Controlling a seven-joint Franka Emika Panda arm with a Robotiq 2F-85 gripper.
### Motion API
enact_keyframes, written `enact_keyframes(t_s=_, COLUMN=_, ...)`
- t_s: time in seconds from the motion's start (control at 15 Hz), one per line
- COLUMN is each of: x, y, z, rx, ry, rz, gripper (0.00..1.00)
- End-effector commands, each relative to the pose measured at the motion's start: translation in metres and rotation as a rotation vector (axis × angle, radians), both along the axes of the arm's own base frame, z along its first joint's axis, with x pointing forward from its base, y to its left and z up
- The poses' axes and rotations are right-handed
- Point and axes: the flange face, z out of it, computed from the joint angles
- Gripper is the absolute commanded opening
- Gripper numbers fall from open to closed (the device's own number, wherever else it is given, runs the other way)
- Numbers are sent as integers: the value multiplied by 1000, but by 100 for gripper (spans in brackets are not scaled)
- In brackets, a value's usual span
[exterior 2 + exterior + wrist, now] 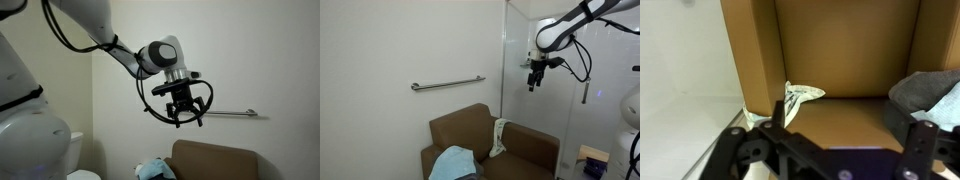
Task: Move the blue and grey towels to the right armrest of the sofa
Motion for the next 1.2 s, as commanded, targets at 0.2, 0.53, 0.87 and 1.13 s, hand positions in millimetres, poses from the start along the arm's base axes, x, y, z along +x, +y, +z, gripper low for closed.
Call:
enact_keyframes(t_s=0.2, x=121, y=27, z=-15, rx=-40, ry=80, rz=347, gripper=100)
enact_keyframes(t_s=0.53, x=152, y=55, z=-31, rx=-34, ry=133, rz=410, gripper=100)
enact_keyframes(t_s=0.87, x=171, y=71, z=-59, rx=-37, ry=137, rz=463, gripper=100)
enact_keyframes(t_s=1.13, x=190, y=132, z=-140, rx=-18, ry=184, rz=658, gripper=100)
